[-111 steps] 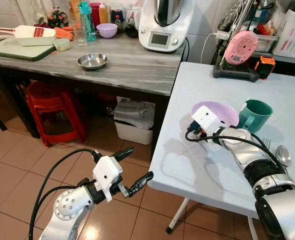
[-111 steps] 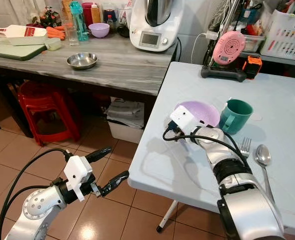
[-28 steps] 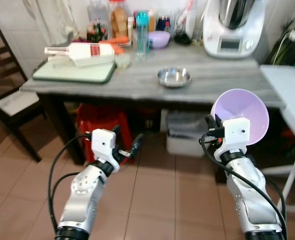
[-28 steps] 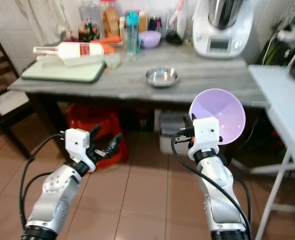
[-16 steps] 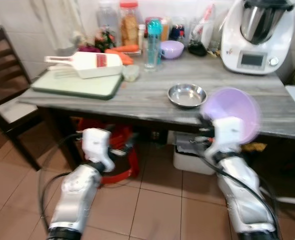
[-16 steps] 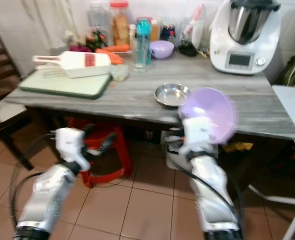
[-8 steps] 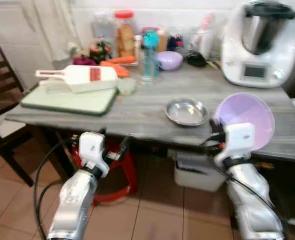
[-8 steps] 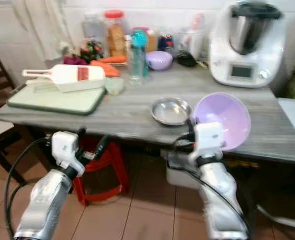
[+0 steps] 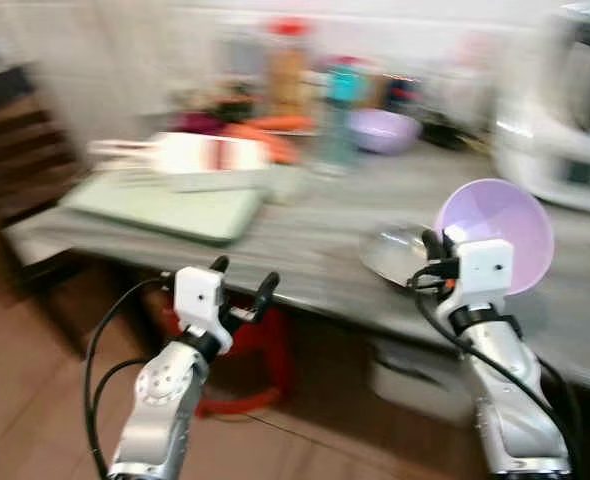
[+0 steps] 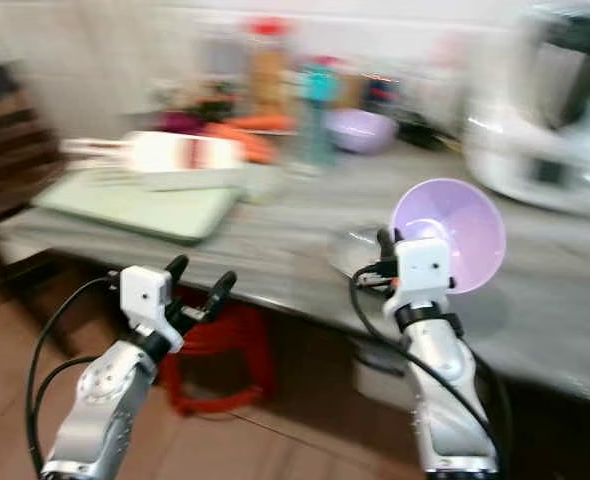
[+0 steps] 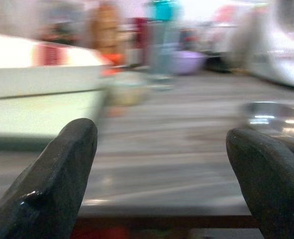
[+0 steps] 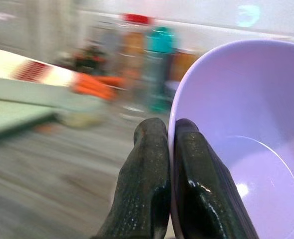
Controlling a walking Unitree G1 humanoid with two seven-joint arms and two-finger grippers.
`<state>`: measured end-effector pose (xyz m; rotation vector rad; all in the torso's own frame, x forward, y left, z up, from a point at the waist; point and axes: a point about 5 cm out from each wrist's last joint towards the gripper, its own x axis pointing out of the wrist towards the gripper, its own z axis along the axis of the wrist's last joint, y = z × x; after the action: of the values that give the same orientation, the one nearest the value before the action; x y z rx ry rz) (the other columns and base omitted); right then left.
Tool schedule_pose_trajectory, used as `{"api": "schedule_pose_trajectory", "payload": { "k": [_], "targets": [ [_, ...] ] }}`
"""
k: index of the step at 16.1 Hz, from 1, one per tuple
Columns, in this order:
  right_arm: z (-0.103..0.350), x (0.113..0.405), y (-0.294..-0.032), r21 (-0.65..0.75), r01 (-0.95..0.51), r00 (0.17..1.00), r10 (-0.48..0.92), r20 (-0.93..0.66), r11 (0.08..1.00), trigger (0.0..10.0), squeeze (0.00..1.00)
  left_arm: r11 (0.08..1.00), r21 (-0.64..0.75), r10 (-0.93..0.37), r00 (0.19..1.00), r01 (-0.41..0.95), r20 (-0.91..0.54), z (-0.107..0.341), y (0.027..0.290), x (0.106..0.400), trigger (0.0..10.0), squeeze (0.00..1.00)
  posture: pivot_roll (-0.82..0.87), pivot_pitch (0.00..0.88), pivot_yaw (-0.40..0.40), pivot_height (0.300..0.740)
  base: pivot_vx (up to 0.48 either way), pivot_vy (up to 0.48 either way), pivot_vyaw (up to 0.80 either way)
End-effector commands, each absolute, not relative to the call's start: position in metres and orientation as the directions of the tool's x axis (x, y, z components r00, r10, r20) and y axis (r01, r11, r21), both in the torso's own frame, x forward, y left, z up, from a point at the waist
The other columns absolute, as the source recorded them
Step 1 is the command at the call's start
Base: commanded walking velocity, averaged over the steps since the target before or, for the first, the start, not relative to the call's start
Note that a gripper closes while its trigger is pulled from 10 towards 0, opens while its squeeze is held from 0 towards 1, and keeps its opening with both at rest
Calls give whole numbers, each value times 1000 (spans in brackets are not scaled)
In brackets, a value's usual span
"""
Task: Setting the table
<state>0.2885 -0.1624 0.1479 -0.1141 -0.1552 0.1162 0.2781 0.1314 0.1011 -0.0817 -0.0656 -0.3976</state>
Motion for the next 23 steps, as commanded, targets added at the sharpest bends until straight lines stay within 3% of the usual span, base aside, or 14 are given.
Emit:
{"api": "schedule_pose_trajectory", "payload": {
  "k": [1, 7, 11, 15, 23],
  "targets": [
    [153, 289, -156, -126, -130, 974, 150, 168, 983, 10000, 0, 920, -60, -383, 920, 388, 81, 104, 133, 278, 10000, 0, 3, 0, 14, 740, 390, 0, 513],
    [153, 290, -156, -128, -137, 974, 157, 165, 982, 10000, 0, 907, -90, -403, 910, 411, 99, 105, 129, 276, 10000, 0, 4, 0, 13, 740, 258, 0, 452],
    [152, 297, -158, -141, -154, 976, 172, 131, 978, 10000, 0, 824, -45, -563, 825, 565, 48, 98, 128, 261, 10000, 0, 13, 0, 0, 740, 0, 0, 0],
    [146, 317, -162, -224, -203, 978, 208, -2, 953, 10000, 0, 669, -32, -743, 669, 742, -16, 94, 125, 242, 10000, 0, 13, 0, -14, 740, 0, 0, 0],
    [139, 349, -144, -210, -259, 964, 241, -109, 943, 10000, 0, 575, -61, -817, 576, 816, -11, 99, 121, 237, 10000, 0, 21, 0, -21, 740, 0, 0, 0]
  ]
}}
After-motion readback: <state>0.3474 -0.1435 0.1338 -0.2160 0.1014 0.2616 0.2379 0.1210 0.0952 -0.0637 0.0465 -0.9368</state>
